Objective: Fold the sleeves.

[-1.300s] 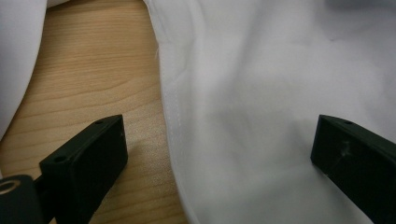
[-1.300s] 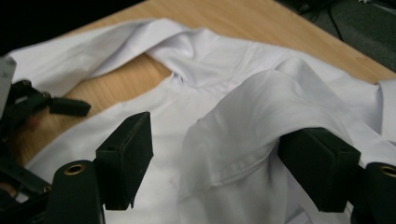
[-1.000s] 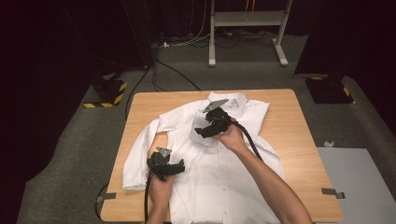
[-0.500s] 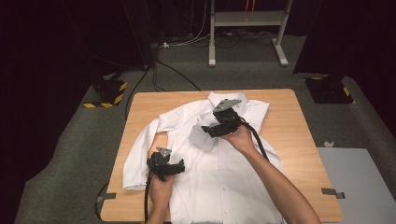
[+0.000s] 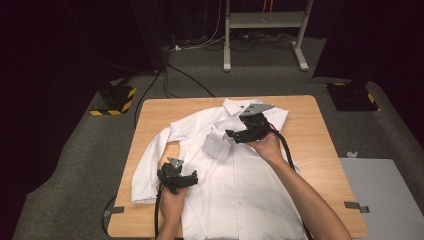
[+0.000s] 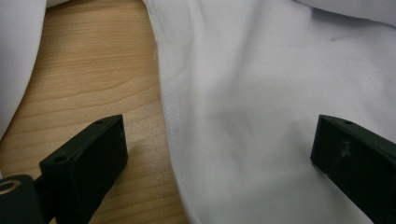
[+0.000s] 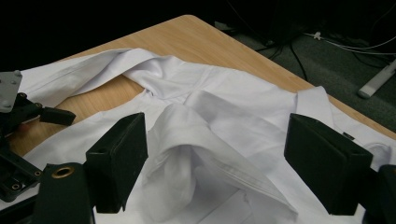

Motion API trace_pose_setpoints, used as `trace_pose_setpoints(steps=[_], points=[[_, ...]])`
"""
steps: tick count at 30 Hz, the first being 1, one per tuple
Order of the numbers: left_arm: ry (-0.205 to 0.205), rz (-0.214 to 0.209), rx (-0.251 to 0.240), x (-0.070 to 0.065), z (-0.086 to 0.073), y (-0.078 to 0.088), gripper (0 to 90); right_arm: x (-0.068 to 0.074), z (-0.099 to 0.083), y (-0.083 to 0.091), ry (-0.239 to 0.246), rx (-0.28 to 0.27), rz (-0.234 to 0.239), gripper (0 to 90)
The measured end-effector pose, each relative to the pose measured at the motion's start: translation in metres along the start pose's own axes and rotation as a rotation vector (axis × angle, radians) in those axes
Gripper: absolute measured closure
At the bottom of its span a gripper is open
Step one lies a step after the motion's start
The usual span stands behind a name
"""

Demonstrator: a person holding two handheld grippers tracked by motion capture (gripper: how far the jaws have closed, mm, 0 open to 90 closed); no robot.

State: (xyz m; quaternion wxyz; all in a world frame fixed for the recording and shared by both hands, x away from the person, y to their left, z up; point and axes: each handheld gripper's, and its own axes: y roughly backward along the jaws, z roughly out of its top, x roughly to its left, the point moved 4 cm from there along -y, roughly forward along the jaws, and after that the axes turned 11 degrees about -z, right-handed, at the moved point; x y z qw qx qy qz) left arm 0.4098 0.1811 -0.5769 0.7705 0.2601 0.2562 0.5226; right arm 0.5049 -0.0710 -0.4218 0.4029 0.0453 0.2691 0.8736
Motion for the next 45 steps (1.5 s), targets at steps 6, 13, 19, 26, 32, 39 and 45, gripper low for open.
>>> trace_pose_setpoints(steps=[6, 13, 19, 26, 32, 39, 45], points=[[0.000, 0.000, 0.000, 0.000, 0.000, 0.000, 3.7, -0.011, -0.001, 0.011, -0.025, -0.024, -0.017, 21.6], [0.000, 0.000, 0.000, 0.000, 0.000, 0.000, 3.7, -0.019, -0.001, 0.022, -0.052, -0.055, -0.026, 21.8], [0.001, 0.000, 0.001, 0.000, 0.000, 0.000, 3.7, -0.024, 0.000, 0.031, -0.063, -0.076, -0.029, 21.9], [0.000, 0.000, 0.000, 0.000, 0.000, 0.000, 3.7, -0.031, 0.000, 0.041, -0.074, -0.101, -0.036, 21.9], [0.000, 0.000, 0.000, 0.000, 0.000, 0.000, 3.7, -0.037, 0.000, 0.052, -0.084, -0.123, -0.040, 22.0], [0.000, 0.000, 0.000, 0.000, 0.000, 0.000, 3.7, -0.044, -0.002, 0.063, -0.104, -0.144, -0.049, 22.1], [0.000, 0.000, 0.000, 0.000, 0.000, 0.000, 3.7, -0.049, -0.005, 0.073, -0.112, -0.161, -0.055, 22.1]])
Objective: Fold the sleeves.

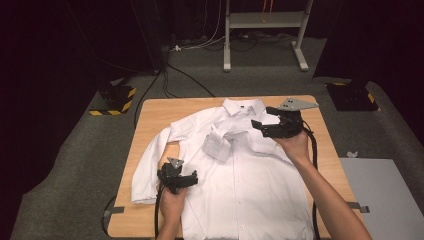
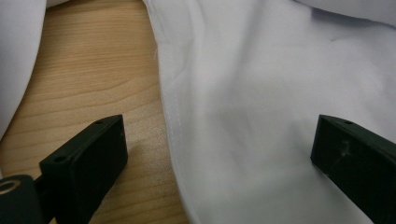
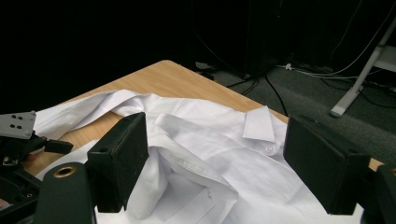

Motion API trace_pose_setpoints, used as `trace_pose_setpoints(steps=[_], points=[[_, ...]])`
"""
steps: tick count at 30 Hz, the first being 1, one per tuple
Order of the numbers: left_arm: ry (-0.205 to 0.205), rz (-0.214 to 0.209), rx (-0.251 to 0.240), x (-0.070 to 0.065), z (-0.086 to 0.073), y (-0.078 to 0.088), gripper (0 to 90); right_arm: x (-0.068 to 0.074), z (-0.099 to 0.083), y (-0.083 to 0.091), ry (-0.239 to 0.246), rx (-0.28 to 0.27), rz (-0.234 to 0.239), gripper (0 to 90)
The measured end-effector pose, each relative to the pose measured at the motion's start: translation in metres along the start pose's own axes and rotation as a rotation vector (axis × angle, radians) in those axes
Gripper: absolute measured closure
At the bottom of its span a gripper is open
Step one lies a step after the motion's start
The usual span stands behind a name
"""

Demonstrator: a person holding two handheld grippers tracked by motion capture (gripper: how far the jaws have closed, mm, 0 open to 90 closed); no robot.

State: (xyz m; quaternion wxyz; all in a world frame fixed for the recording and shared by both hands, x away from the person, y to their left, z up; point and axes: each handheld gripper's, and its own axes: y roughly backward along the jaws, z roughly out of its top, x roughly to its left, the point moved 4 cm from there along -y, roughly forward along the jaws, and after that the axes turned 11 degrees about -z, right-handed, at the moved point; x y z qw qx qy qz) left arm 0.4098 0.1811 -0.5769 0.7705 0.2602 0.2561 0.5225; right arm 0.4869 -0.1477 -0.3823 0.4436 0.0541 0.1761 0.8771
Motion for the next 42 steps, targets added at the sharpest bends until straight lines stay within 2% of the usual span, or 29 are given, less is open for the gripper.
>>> trace_pose_setpoints(steps=[24, 42], points=[[0.000, 0.000, 0.000, 0.000, 0.000, 0.000, 3.7, -0.027, -0.009, 0.033, -0.048, -0.050, -0.050, 22.4], [-0.001, 0.000, 0.000, 0.000, 0.000, 0.000, 3.8, -0.048, -0.020, 0.062, -0.112, -0.095, -0.087, 23.0]])
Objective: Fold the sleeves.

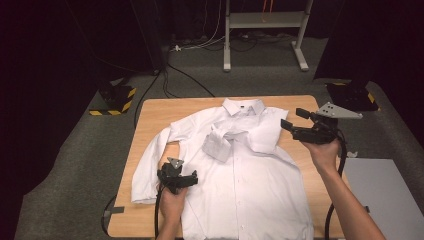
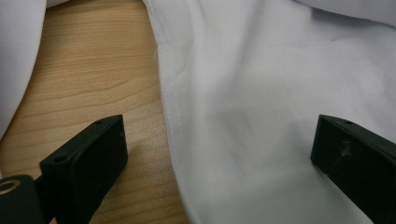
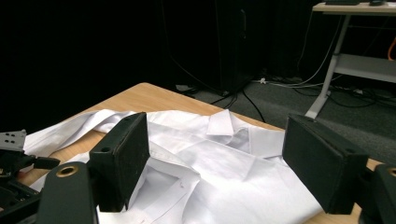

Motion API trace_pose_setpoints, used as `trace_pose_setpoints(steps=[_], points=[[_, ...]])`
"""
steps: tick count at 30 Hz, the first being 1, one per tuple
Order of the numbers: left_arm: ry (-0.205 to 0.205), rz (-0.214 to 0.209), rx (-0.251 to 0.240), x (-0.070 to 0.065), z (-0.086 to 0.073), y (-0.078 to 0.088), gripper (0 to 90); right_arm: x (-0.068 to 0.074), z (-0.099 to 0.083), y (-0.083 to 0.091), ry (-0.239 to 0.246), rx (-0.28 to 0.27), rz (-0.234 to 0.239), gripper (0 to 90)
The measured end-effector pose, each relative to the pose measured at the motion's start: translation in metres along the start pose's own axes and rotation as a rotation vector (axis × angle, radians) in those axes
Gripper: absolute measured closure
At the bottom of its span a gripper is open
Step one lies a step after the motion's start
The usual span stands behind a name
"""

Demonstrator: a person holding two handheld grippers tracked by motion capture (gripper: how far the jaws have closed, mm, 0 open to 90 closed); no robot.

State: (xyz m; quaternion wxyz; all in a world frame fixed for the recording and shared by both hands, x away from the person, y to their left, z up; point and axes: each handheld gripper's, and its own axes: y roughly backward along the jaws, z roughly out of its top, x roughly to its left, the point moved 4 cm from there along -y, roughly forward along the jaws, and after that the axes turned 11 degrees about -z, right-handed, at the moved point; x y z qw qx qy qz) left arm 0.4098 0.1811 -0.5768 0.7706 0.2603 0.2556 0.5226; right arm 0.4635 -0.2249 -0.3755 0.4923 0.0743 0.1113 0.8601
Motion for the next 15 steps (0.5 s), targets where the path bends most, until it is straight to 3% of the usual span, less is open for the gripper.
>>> trace_pose_setpoints(steps=[15], points=[[0.001, 0.000, 0.000, 0.000, 0.000, 0.000, 3.8, -0.019, -0.006, 0.019, -0.040, -0.023, -0.041, 23.2]])
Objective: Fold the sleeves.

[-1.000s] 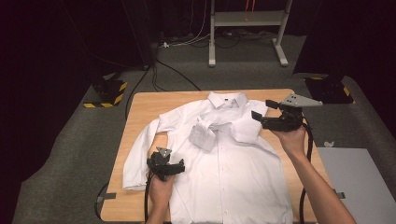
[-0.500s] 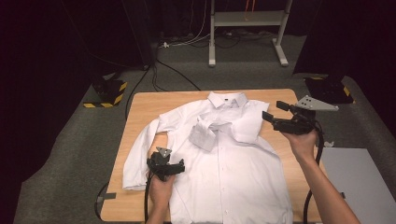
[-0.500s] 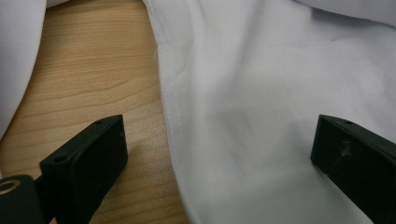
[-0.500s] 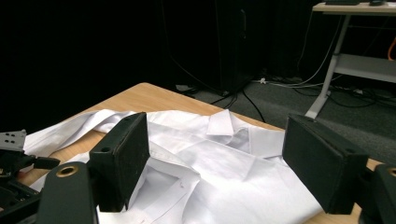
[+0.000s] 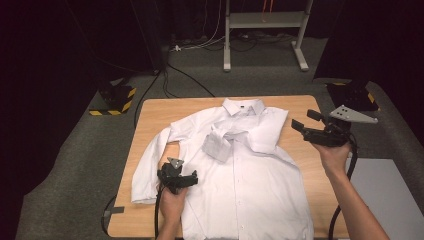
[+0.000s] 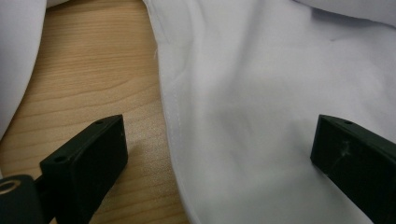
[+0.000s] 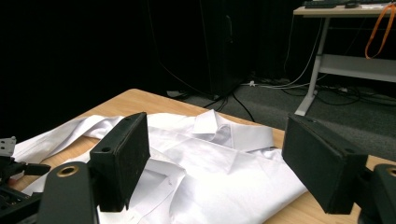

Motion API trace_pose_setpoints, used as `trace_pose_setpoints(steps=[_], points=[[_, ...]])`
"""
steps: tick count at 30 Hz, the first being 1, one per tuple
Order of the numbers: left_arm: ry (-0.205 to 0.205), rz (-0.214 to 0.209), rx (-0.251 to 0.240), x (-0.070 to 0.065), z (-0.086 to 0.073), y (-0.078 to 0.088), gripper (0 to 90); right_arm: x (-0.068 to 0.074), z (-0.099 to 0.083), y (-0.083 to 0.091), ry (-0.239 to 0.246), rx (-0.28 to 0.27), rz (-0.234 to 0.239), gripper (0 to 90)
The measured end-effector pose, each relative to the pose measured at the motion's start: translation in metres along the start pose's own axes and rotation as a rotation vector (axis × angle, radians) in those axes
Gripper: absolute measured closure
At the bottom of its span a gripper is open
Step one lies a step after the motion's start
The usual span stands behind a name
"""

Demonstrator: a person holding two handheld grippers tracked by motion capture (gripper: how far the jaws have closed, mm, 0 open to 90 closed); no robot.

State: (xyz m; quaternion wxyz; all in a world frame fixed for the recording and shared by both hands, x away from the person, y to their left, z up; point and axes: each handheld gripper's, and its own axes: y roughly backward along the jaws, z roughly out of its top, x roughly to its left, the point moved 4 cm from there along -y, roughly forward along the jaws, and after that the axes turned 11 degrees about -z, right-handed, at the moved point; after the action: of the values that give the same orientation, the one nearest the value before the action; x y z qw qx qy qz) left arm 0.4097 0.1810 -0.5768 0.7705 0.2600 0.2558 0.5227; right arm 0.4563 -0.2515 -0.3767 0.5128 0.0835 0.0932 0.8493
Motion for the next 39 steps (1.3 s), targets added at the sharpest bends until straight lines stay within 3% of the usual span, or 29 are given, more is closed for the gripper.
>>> trace_pose_setpoints(steps=[19, 39], points=[[0.001, 0.000, 0.000, 0.000, 0.000, 0.000, 3.9, -0.020, -0.013, 0.020, -0.044, -0.015, -0.043, 23.7], [0.001, 0.000, 0.000, 0.000, 0.000, 0.000, 3.9, -0.034, -0.046, 0.026, -0.097, 0.024, -0.080, 23.7]])
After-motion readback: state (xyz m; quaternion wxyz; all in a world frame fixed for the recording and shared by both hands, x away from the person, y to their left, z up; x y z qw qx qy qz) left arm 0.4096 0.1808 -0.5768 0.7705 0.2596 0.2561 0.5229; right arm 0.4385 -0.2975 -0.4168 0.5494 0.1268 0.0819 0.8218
